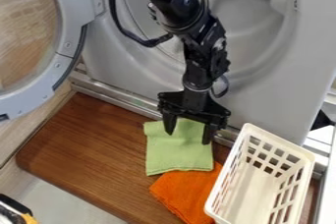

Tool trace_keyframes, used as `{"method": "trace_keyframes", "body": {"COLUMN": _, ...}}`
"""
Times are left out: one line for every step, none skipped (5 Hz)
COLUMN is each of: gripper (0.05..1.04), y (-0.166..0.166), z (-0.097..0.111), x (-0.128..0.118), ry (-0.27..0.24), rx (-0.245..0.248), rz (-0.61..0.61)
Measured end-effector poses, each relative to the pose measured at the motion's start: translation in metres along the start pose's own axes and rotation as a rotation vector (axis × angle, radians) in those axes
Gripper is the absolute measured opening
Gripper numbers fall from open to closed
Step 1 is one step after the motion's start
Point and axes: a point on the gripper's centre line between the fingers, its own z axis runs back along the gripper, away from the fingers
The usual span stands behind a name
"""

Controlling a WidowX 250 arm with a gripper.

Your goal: Put the green cloth in the white basket

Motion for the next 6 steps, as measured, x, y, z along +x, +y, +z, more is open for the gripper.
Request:
{"method": "trace_keyframes", "body": {"gripper": 1.001, "y": 0.01, "z": -0.016, "x": 0.004, "ry": 0.023, "rx": 0.026, "rz": 0.027}}
{"method": "trace_keyframes", "body": {"gripper": 1.001, "y": 0.016, "z": -0.017, "x": 0.008, "ry": 0.035, "rx": 0.052, "rz": 0.021}}
{"method": "trace_keyframes", "body": {"gripper": 1.001, "y": 0.017, "z": -0.019, "x": 0.007, "ry": 0.038, "rx": 0.056, "rz": 0.026}}
{"method": "trace_keyframes", "body": {"gripper": 1.001, "y": 0.022, "z": -0.024, "x": 0.005, "ry": 0.026, "rx": 0.084, "rz": 0.045}}
{"method": "trace_keyframes", "body": {"gripper": 1.001, "y": 0.023, "z": -0.032, "x": -0.003, "ry": -0.024, "rx": 0.068, "rz": 0.032}}
{"method": "trace_keyframes", "body": {"gripper": 1.003, "y": 0.047, "z": -0.046, "x": -0.033, "ry": 0.02, "rx": 0.078, "rz": 0.065}}
